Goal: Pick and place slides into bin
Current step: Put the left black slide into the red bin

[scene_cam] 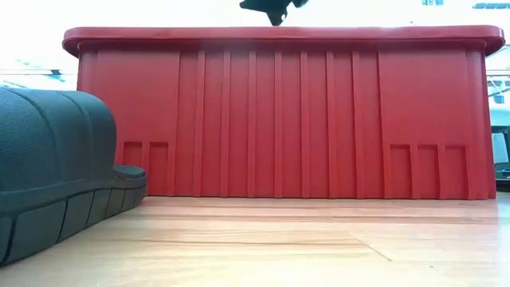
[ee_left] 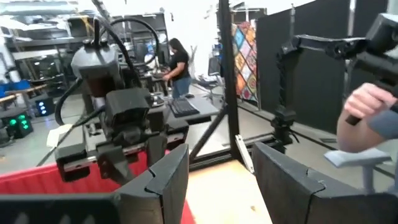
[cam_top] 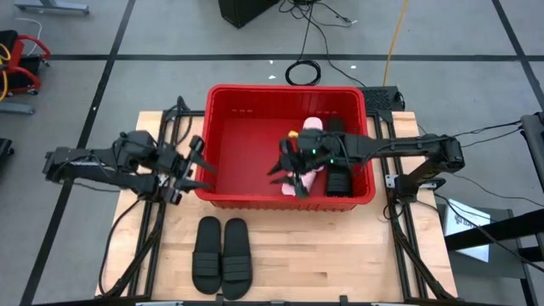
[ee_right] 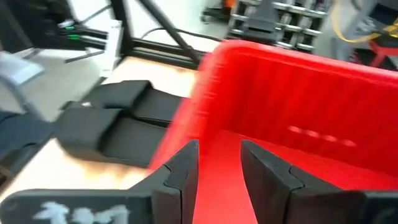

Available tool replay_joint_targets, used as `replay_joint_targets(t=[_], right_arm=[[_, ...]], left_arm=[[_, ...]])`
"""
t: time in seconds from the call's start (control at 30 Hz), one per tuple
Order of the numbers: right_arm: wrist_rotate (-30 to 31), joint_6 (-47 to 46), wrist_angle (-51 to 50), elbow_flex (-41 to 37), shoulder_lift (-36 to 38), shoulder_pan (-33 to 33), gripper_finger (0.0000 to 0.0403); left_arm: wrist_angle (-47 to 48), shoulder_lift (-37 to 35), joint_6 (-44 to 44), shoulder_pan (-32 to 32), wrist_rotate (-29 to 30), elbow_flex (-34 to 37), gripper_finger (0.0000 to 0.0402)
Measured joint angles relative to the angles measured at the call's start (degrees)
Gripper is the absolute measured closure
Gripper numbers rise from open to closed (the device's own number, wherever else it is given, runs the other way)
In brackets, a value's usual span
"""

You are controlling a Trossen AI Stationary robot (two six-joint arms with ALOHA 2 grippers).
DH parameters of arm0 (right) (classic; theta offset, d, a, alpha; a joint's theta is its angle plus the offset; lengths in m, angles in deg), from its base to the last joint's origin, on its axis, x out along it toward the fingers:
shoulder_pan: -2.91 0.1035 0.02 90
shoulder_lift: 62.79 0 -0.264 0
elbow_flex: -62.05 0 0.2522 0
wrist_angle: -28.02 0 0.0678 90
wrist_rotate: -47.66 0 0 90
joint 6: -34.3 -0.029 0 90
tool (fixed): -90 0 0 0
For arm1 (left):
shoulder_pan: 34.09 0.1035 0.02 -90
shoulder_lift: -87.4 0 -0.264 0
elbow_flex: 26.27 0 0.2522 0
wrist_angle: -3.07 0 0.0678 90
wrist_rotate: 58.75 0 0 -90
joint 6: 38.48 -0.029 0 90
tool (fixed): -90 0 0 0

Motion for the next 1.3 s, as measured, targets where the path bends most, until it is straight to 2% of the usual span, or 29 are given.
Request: replay_joint_targets(t=[0.2, 0.4, 0.53, 0.67, 0.83, 0.93, 1.17, 1.3], right_arm=[[0.44, 0.00, 2.14, 0.00, 0.00, 7.06, 0.0294], [4.47, 0.31, 4.38, 0.00, 0.00, 13.32, 0.0294], [8.28, 0.39, 4.46, -0.06, 0.00, 16.62, 0.0294], [9.34, 0.44, 10.95, -3.37, 0.00, 19.24, 0.0293], [9.33, 0.49, 22.38, -6.78, -0.02, 21.27, 0.0293], [9.18, 0.39, 24.53, -7.73, 0.04, 21.62, 0.0294], [9.21, -1.34, 23.52, -11.24, -0.11, 22.05, 0.0294], [10.60, -2.07, 26.33, -11.26, -0.04, 21.96, 0.0297]], left_arm=[[0.29, 2.36, -2.80, -14.10, 10.73, 0.00, 0.0218], [-2.75, 7.66, -4.04, -28.07, 26.23, 0.00, 0.0218], [-8.23, 11.27, -5.08, -35.25, 34.40, 0.00, 0.0217], [-11.02, 14.24, -5.64, -41.68, 41.90, 0.00, 0.0218], [-13.76, 18.10, -6.71, -48.33, 55.19, 0.00, 0.0218], [-15.69, 20.70, -7.70, -51.65, 61.49, 0.00, 0.0217], [-19.65, 26.78, -8.17, -57.10, 67.64, -0.21, 0.0217], [-19.12, 31.18, -5.37, -58.79, 70.82, -3.15, 0.0217]])
